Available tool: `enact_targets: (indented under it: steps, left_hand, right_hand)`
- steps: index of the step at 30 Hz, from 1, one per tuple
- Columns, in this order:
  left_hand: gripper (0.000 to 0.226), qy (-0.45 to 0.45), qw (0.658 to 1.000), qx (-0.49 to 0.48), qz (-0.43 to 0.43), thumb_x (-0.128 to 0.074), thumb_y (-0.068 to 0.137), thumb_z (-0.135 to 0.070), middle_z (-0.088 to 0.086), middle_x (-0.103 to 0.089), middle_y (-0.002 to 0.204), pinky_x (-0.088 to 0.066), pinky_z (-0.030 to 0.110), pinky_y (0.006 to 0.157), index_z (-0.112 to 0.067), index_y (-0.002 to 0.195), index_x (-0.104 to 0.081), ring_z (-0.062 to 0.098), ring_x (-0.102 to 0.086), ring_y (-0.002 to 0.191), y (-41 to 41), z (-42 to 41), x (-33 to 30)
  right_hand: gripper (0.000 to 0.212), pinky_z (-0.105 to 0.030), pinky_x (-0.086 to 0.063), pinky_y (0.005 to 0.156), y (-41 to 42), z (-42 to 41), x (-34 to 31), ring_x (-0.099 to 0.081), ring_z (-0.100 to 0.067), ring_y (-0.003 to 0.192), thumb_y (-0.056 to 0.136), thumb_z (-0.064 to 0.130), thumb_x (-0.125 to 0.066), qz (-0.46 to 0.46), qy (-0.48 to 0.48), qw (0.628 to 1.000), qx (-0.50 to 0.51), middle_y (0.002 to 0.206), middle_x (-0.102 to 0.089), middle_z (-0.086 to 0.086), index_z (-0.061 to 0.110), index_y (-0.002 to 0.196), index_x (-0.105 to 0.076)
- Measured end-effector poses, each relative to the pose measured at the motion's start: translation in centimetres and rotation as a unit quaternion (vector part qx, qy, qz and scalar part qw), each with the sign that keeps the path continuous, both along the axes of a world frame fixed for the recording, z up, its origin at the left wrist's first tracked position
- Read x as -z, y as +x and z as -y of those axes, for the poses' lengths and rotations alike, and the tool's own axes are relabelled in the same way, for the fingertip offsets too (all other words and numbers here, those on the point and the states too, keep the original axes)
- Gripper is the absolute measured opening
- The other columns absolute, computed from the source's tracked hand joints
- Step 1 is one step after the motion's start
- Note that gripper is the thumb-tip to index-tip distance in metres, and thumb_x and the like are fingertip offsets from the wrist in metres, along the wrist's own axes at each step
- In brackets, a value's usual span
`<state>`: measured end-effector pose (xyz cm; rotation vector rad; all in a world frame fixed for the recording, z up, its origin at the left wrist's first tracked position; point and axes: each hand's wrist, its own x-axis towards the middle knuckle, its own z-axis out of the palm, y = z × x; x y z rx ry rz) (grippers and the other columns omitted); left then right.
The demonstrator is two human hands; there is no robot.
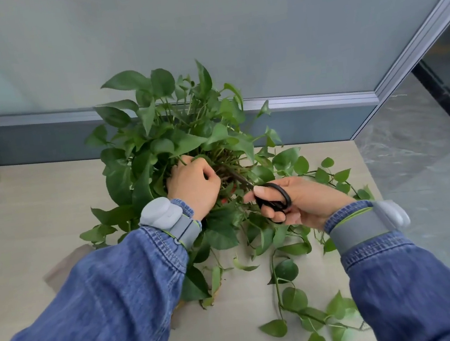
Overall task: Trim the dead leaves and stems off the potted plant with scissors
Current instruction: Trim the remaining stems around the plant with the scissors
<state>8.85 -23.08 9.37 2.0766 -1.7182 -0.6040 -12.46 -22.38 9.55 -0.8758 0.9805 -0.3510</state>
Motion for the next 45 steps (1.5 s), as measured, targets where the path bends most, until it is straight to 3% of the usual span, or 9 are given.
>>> enact_targets:
  steps: [6, 9, 12, 18, 25, 31, 41, 45]
  left_hand:
    - [0.003, 0.001, 0.998, -0.004, 0.069, -0.055, 0.088, -0.022, 0.007, -0.047, 0.119, -0.044, 0.043, 0.09, -0.024, 0.087, -0.057, 0.032, -0.049, 0.108, -0.8, 0.3, -0.1]
    - [0.022, 0.003, 0.996, 0.01, 0.084, -0.051, 0.09, -0.02, 0.006, -0.045, 0.126, -0.04, 0.042, 0.094, -0.027, 0.108, -0.062, 0.031, -0.046, 0.114, -1.0, 0.3, 0.3]
    - [0.029, 0.001, 0.995, 0.018, 0.096, -0.051, 0.09, -0.023, 0.006, -0.043, 0.129, -0.039, 0.043, 0.095, -0.032, 0.114, -0.062, 0.033, -0.044, 0.115, -1.1, 0.2, 0.5]
    - [0.028, 0.01, 0.991, 0.008, 0.132, -0.063, 0.08, -0.053, 0.005, -0.043, 0.124, -0.034, 0.044, 0.094, -0.034, 0.1, -0.063, 0.034, -0.042, 0.114, -1.7, 0.3, 1.0]
    - [0.006, -0.082, 0.987, -0.023, 0.139, -0.065, 0.083, -0.031, 0.01, -0.051, 0.118, -0.017, 0.036, 0.085, -0.026, 0.084, -0.067, 0.033, -0.041, 0.109, -2.6, -0.1, 1.7]
    - [0.011, -0.034, 0.995, -0.032, 0.09, -0.056, 0.092, -0.035, 0.007, -0.052, 0.116, -0.035, 0.044, 0.089, -0.027, 0.09, -0.064, 0.034, -0.042, 0.111, -1.8, 0.1, 1.6]
    - [0.007, -0.002, 0.998, -0.019, 0.056, -0.059, 0.089, -0.032, 0.006, -0.045, 0.129, -0.035, 0.044, 0.097, -0.029, 0.087, -0.065, 0.034, -0.042, 0.116, -1.2, 0.1, 1.2]
    - [0.005, 0.01, 1.0, -0.01, 0.019, -0.06, 0.088, -0.032, 0.005, -0.049, 0.12, -0.033, 0.041, 0.098, -0.03, 0.085, -0.065, 0.032, -0.041, 0.115, -1.1, -0.1, 0.6]
  right_hand:
    - [0.059, -0.017, -0.035, 0.039, -1.9, -0.1, -1.6, -0.052, -0.016, 0.055, 0.087, 0.045, -0.07, -0.02, 0.006, 0.999, -0.039, 0.073, -0.059, -0.01, 0.0, 0.123, -0.062]
    - [0.059, -0.018, -0.037, 0.039, -2.2, -0.2, -2.1, -0.052, -0.019, 0.057, 0.089, 0.046, -0.068, -0.026, 0.013, 0.998, -0.056, 0.074, -0.058, -0.012, -0.001, 0.124, -0.06]
    - [0.057, -0.018, -0.036, 0.039, -2.2, -0.6, -2.1, -0.052, -0.02, 0.057, 0.091, 0.044, -0.065, -0.034, 0.015, 0.997, -0.065, 0.073, -0.058, -0.013, -0.003, 0.123, -0.06]
    - [0.049, -0.017, -0.035, 0.038, -1.4, -0.9, -1.8, -0.052, -0.019, 0.055, 0.087, 0.045, -0.067, -0.057, 0.037, 0.995, -0.074, 0.073, -0.059, -0.011, 0.006, 0.116, -0.065]
    - [0.043, -0.017, -0.036, 0.038, -1.0, -0.9, -1.4, -0.052, -0.018, 0.054, 0.091, 0.043, -0.066, -0.054, 0.027, 0.997, -0.056, 0.073, -0.06, -0.011, 0.006, 0.113, -0.065]
    - [0.045, -0.017, -0.035, 0.038, -0.9, -0.7, -1.0, -0.052, -0.017, 0.056, 0.088, 0.046, -0.067, -0.04, 0.031, 0.997, -0.053, 0.074, -0.06, -0.01, 0.008, 0.113, -0.067]
    - [0.037, -0.016, -0.03, 0.032, 0.6, -0.2, 0.3, -0.049, -0.013, 0.048, 0.082, 0.036, -0.073, 0.003, 0.008, 1.0, -0.015, 0.065, -0.059, -0.009, 0.005, 0.103, -0.069]
    - [0.041, -0.015, -0.029, 0.033, -0.2, -0.3, 0.4, -0.048, -0.012, 0.048, 0.082, 0.035, -0.073, 0.008, 0.003, 1.0, -0.021, 0.066, -0.059, -0.008, 0.002, 0.108, -0.07]
